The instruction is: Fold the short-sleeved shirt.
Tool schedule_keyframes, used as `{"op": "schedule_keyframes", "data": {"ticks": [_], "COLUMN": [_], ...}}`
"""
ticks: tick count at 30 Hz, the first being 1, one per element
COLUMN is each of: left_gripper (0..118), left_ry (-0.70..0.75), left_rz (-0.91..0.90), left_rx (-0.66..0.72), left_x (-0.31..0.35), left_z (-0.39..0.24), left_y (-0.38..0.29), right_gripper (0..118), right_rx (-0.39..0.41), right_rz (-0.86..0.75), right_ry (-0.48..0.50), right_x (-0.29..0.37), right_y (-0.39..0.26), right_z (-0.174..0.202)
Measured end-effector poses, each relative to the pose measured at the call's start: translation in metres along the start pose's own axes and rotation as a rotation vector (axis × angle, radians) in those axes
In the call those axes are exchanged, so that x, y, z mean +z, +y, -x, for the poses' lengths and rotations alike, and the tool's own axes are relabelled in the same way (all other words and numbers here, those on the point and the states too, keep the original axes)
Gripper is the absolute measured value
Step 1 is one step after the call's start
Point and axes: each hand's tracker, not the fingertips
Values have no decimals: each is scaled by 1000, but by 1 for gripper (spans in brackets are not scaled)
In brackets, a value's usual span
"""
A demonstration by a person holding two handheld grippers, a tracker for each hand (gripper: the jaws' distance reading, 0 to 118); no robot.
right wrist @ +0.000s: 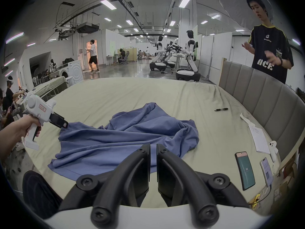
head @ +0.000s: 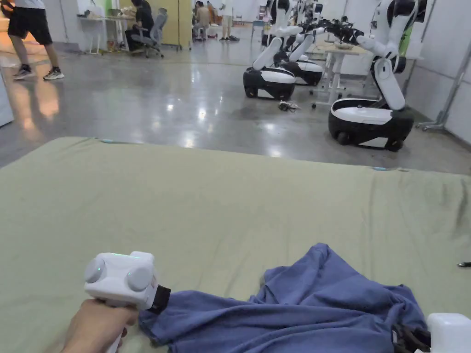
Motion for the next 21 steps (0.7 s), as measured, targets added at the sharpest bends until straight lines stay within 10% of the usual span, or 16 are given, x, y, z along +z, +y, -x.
{"op": "schedule_keyframes", "data": {"ticks": [4,6,21], "left_gripper": [51,7,7], "left_ry": [-28,-78,-186], "left_rz": [-40,-93,-301], "left_rx": [-104,-25,-2], "left_x": [3,15,86], "left_z": [-8,2,-25], "left_y": [-12,-10,-39], "right_gripper": [10,10,10], "right_rx": [-1,-31,-91], "right_rz": [24,32,94], "right_ry": [-32,-30,-42], "right_x": [-9,-13,-50], "right_y": [2,3,23], "right_z": [-13,-22,-70]}}
